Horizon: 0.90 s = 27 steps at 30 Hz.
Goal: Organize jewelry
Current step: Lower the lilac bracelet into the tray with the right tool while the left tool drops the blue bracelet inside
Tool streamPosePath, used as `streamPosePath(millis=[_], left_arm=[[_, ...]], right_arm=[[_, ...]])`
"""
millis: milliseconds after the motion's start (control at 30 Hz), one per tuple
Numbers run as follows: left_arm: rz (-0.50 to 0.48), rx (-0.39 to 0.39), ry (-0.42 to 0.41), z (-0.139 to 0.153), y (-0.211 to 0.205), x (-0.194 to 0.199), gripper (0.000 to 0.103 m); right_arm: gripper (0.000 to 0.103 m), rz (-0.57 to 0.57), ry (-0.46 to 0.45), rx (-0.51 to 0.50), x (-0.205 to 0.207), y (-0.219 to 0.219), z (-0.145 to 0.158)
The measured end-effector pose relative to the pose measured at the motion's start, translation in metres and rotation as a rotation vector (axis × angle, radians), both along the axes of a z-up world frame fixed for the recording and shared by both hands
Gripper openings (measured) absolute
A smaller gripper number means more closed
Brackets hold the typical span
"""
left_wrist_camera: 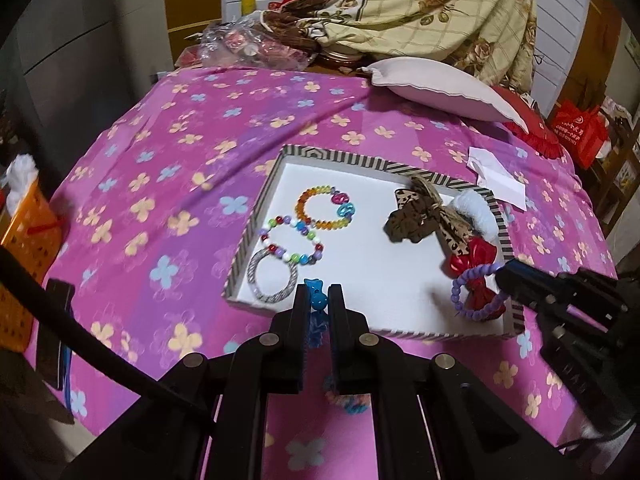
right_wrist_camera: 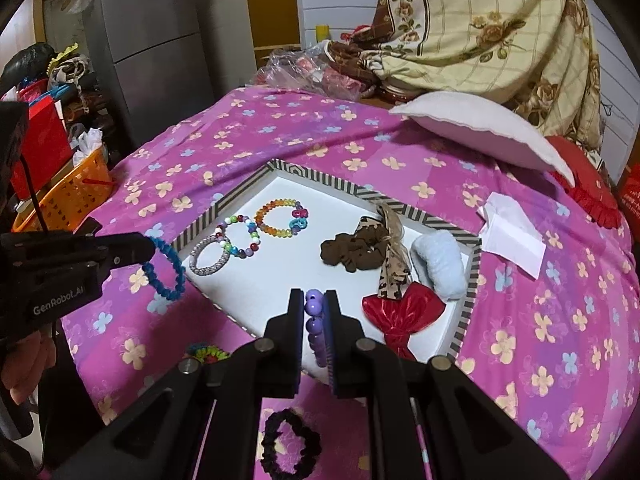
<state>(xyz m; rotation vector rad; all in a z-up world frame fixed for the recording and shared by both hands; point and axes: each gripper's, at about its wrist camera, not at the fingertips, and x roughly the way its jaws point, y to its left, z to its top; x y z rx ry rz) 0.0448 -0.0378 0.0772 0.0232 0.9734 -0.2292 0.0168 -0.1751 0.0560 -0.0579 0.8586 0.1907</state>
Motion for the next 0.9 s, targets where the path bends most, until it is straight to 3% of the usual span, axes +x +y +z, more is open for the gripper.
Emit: streamPosePath(millis=[267, 400, 667, 900], left_arm=[[-0.030, -0.014, 0.022, -0.008, -0.033, 0.024, 0.024], [-0.024, -0.021, 0.047, -0.025, -0.041, 0.040, 0.025], [0.064, 0.035, 0.142, -0.075, -0.019, 0.065, 0.025], [0.070, 0.037, 0.167, -0.089, -0.022, 0.073, 0.025]], right_arm=[[0.009, -0.009, 0.032, 0.049, 0.018, -0.004, -0.018], [0.009, -0.053, 0.076, 0.064, 0.037, -0.018, -0.038], [0.009, -0.143, 0.151, 0.054, 0.069, -0.046, -0.078], [0.009, -0.137, 0.149, 0.031, 0.088, -0.034, -0.089]])
